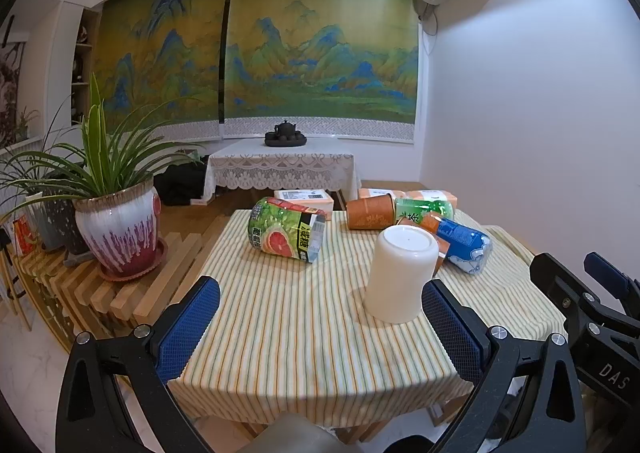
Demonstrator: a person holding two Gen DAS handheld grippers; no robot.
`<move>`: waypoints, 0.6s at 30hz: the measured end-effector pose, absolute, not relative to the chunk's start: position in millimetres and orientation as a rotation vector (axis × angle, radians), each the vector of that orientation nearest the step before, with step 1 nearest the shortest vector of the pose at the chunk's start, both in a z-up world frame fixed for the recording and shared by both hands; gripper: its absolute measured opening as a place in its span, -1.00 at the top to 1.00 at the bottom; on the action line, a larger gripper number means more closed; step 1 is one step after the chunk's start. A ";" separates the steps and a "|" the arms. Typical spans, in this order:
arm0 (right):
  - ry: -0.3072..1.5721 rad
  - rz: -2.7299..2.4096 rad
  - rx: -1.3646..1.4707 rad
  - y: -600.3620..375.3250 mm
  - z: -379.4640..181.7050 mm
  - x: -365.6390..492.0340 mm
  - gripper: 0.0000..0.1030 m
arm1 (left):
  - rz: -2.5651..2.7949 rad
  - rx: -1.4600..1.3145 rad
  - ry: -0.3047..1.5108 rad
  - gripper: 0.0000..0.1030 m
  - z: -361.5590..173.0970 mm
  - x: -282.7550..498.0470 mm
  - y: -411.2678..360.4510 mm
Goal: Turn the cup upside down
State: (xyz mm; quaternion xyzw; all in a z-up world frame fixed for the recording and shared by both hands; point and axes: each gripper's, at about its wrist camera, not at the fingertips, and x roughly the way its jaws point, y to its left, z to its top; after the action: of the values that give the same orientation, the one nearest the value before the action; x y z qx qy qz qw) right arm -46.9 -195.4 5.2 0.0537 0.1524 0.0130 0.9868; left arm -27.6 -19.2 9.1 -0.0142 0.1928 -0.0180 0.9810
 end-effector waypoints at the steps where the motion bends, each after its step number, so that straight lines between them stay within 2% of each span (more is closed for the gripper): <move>1: 0.307 0.024 0.107 -195.0 5.0 -46.5 -0.92 | -0.036 -0.031 0.388 -0.99 8.9 -27.5 -18.9; 18: 0.315 0.027 0.110 -192.9 1.9 -43.5 -0.92 | -0.036 -0.032 0.404 -0.99 3.6 -21.5 -17.1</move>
State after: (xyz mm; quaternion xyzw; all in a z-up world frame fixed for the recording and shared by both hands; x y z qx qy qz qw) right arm -43.5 -192.9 1.9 0.0546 0.1569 0.0136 0.9860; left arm -21.5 -17.1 3.6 -0.0159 0.2007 -0.0179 0.9794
